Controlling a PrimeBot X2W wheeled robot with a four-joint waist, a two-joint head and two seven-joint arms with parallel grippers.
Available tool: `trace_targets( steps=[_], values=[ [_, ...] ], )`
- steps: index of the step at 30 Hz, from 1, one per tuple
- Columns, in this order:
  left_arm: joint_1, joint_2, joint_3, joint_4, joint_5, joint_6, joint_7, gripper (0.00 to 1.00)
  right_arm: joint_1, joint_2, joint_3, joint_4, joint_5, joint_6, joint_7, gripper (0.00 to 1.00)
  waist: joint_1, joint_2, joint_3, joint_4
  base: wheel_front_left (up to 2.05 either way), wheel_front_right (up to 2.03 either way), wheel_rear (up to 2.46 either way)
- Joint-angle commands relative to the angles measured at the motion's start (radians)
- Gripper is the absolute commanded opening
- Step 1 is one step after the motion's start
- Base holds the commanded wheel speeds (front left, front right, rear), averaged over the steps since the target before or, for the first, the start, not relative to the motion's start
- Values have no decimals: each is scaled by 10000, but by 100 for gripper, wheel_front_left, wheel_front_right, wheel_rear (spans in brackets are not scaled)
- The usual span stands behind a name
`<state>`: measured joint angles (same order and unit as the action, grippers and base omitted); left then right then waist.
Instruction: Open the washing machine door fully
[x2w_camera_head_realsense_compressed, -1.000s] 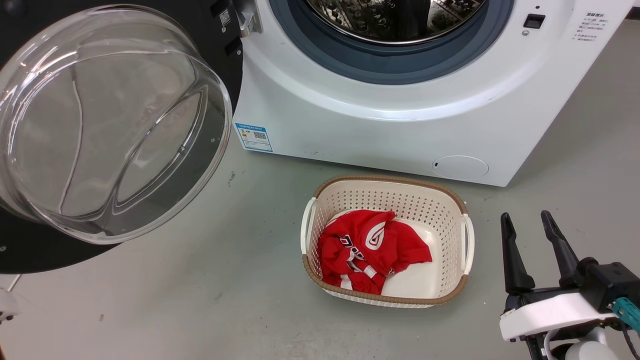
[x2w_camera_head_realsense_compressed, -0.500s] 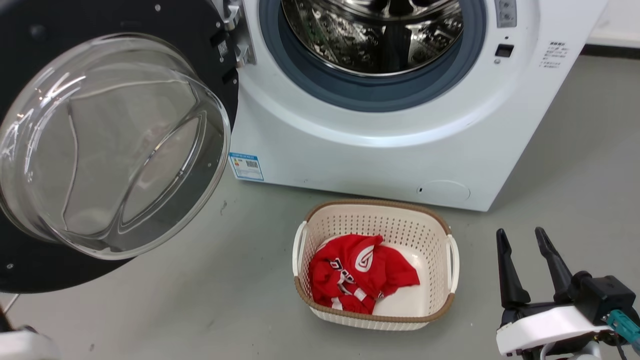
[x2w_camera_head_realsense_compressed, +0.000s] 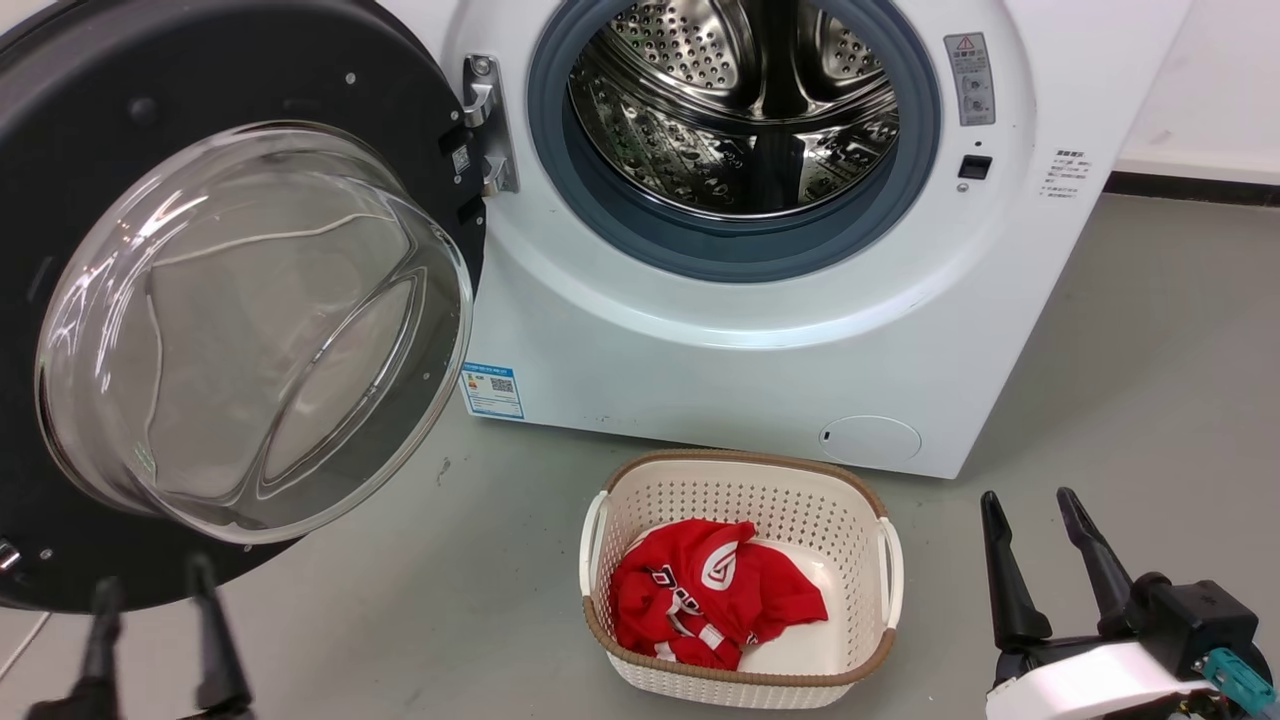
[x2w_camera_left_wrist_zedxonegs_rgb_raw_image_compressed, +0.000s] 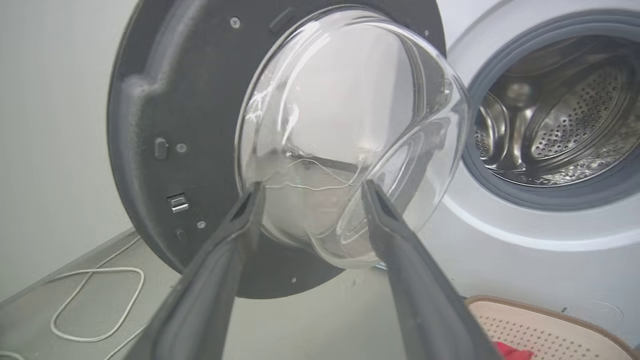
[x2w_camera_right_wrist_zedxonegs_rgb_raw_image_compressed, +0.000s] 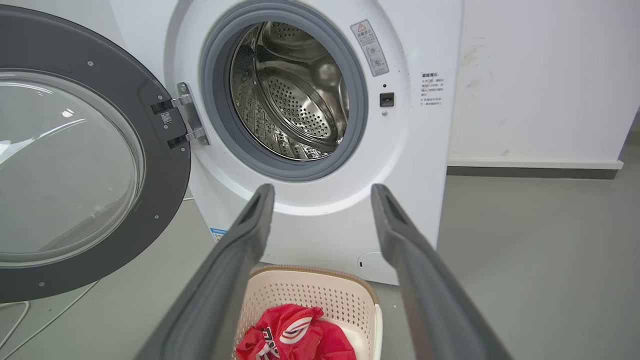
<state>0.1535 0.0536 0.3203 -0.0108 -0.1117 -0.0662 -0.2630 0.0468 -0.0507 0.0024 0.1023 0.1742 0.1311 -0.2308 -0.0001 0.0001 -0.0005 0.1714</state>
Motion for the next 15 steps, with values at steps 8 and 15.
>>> trace_targets(
  steps=[8, 15],
  values=[
    [-308, -28, -2076, -221, 342, 145, -23, 100, -116, 12, 36, -220, -137, -6, 13, 100, 1, -1, -46, -641, 0, 0, 0],
    [-818, -29, -2772, 6, 587, 132, -23, 100, -171, 12, -220, -423, -464, -6, 58, 100, 1, -1, -86, -1467, 0, 0, 0]
  ],
)
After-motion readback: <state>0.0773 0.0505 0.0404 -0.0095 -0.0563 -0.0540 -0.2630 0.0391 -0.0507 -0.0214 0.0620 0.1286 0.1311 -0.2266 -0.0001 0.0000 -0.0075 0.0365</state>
